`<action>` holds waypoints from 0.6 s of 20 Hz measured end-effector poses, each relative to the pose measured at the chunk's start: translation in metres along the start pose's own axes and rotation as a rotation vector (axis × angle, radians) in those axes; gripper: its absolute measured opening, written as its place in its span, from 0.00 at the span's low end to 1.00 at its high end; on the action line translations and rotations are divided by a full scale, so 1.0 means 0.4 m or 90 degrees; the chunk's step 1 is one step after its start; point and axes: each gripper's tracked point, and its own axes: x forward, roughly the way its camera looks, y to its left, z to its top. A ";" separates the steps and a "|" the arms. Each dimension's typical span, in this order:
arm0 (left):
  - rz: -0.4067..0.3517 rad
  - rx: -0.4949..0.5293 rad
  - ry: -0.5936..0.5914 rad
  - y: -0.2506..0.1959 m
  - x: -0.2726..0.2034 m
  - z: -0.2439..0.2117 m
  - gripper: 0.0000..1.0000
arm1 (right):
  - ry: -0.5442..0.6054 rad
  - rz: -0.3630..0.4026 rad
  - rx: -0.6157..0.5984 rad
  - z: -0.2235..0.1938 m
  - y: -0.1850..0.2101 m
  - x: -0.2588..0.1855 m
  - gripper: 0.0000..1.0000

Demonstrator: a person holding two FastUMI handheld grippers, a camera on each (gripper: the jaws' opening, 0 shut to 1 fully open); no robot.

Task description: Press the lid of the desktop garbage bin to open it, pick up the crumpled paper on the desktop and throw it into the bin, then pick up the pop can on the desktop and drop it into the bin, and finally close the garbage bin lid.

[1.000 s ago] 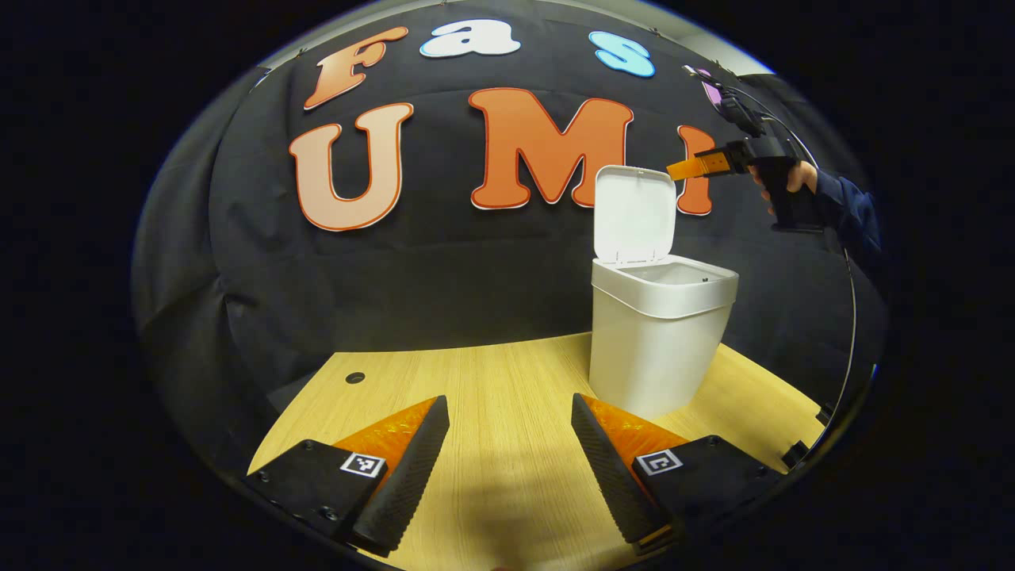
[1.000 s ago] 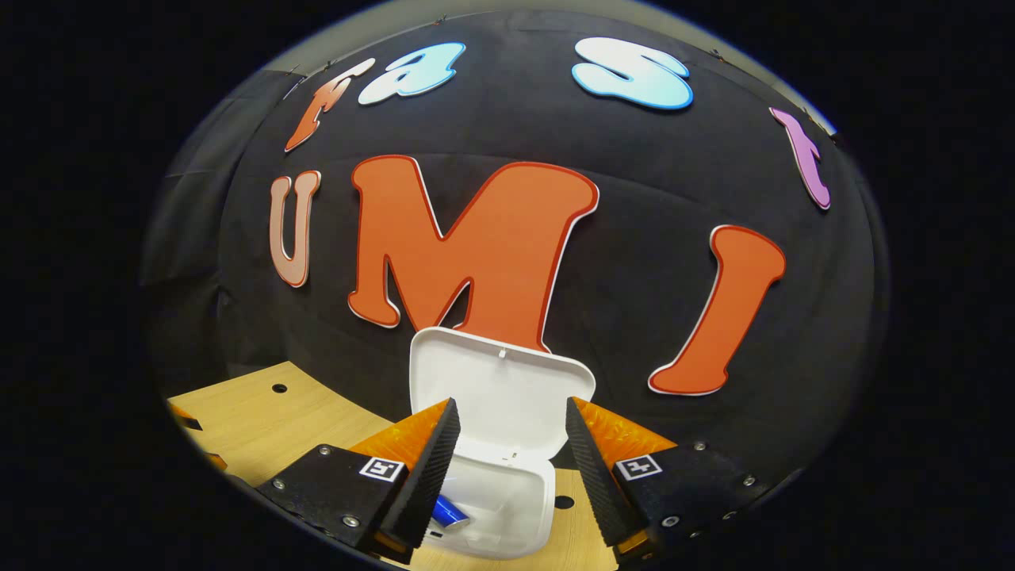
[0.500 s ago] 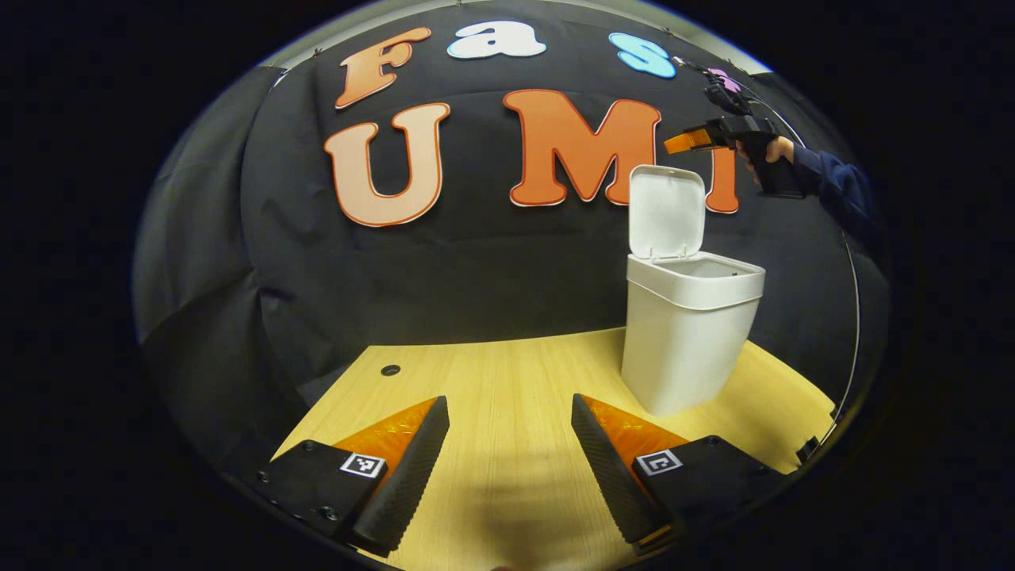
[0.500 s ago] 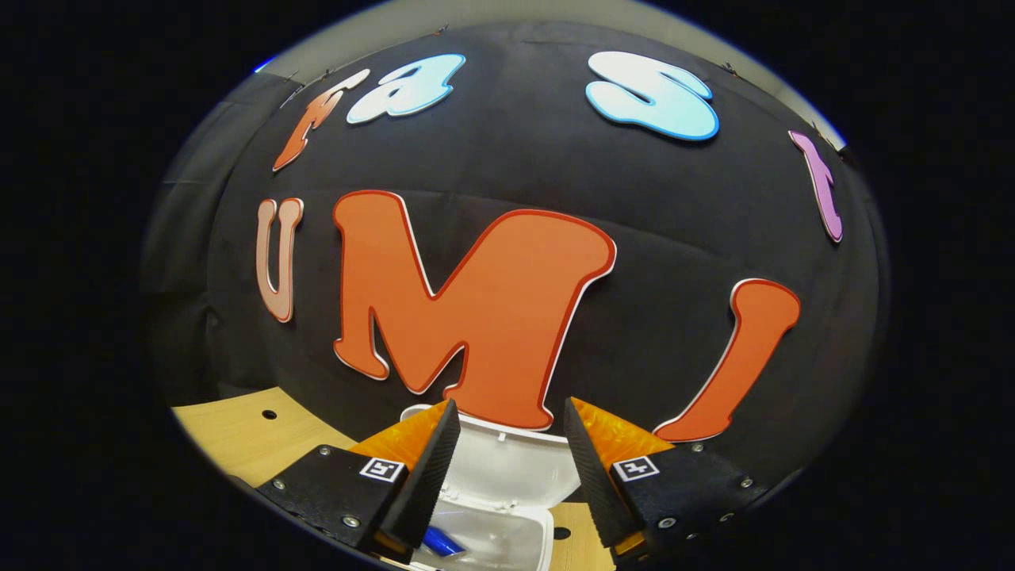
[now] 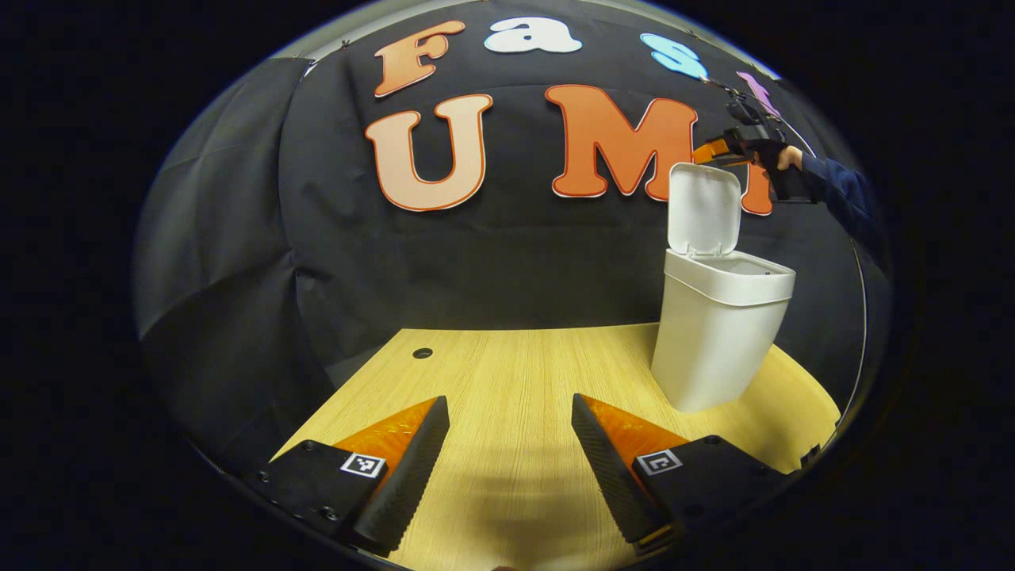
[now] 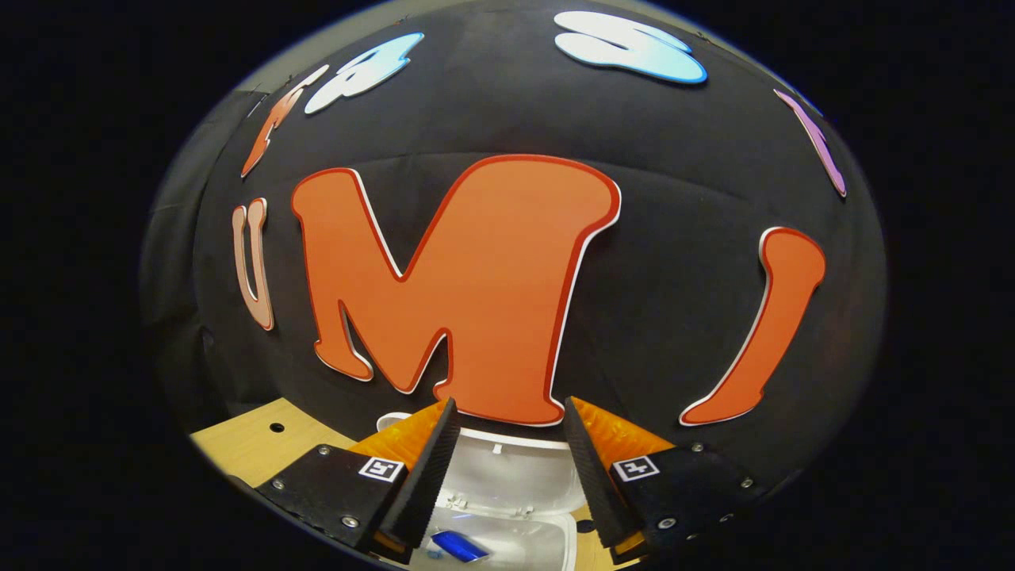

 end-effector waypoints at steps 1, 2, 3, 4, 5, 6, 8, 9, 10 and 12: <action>-0.002 -0.003 -0.003 -0.003 0.002 0.006 0.99 | 0.003 0.006 0.008 -0.007 0.002 -0.010 0.79; -0.005 -0.002 -0.005 -0.006 0.005 0.009 0.99 | 0.005 0.011 0.013 -0.011 0.003 -0.023 0.79; -0.009 0.001 -0.005 -0.010 0.011 0.012 0.99 | 0.008 0.017 0.015 -0.018 0.004 -0.038 0.78; -0.015 0.003 -0.006 -0.017 0.015 0.013 0.99 | 0.012 0.023 0.017 -0.026 0.007 -0.056 0.78; -0.021 0.001 -0.009 -0.025 0.018 0.018 0.99 | 0.017 0.028 0.023 -0.036 0.009 -0.073 0.78; -0.029 -0.003 -0.014 -0.035 0.021 0.024 0.99 | 0.021 0.033 0.033 -0.045 0.012 -0.092 0.79; -0.040 -0.002 -0.018 -0.048 0.028 0.030 0.99 | 0.034 0.043 0.055 -0.072 0.016 -0.129 0.79; -0.044 0.002 -0.023 -0.051 0.026 0.036 0.99 | 0.041 0.043 0.061 -0.087 0.015 -0.141 0.79; -0.047 0.003 -0.026 -0.052 0.027 0.039 0.99 | 0.048 0.043 0.062 -0.098 0.015 -0.153 0.76; -0.053 0.000 -0.029 -0.055 0.029 0.043 0.99 | 0.060 0.039 0.052 -0.116 0.018 -0.175 0.81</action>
